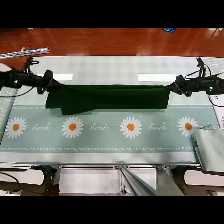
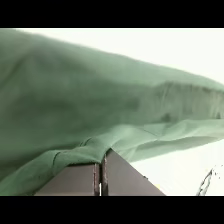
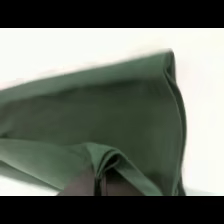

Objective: Fold the shirts.

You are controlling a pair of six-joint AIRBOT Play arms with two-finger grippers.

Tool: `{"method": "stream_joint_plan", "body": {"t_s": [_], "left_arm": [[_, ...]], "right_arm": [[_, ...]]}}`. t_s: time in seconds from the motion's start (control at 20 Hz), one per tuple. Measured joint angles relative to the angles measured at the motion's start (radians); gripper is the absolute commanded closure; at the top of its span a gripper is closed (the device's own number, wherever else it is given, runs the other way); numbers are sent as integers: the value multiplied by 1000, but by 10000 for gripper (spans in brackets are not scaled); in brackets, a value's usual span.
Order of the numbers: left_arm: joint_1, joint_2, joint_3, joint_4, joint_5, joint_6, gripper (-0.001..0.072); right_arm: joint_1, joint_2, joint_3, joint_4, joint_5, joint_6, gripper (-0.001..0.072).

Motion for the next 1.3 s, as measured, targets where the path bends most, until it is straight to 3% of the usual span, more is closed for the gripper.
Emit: {"method": "stream_joint_plan", "body": {"t_s": [0.55, 0.6, 0.65, 0.7, 0.95, 1.15, 1.3], "left_arm": [[-48, -219, 282, 2, 21, -36, 686], [-49, -224, 288, 2, 35, -35, 616], [-50, -229, 293, 2, 45, -35, 417], [-52, -233, 297, 2, 62, -33, 215], [-26, -239, 354, 31, -7, -61, 209], [79, -179, 436, 191, -191, -137, 209], [143, -42, 410, 316, -219, -158, 209]], "right_arm": [[18, -135, 47, 23, -118, 23, 686], [19, -142, 47, 28, -129, 23, 629], [19, -147, 47, 34, -139, 28, 412], [19, -151, 47, 43, -153, 29, 297], [-8, -143, 70, 82, -127, 21, 297], [-135, -56, 112, 56, 14, 21, 297], [-245, 53, 86, -32, 78, 26, 298]]}}
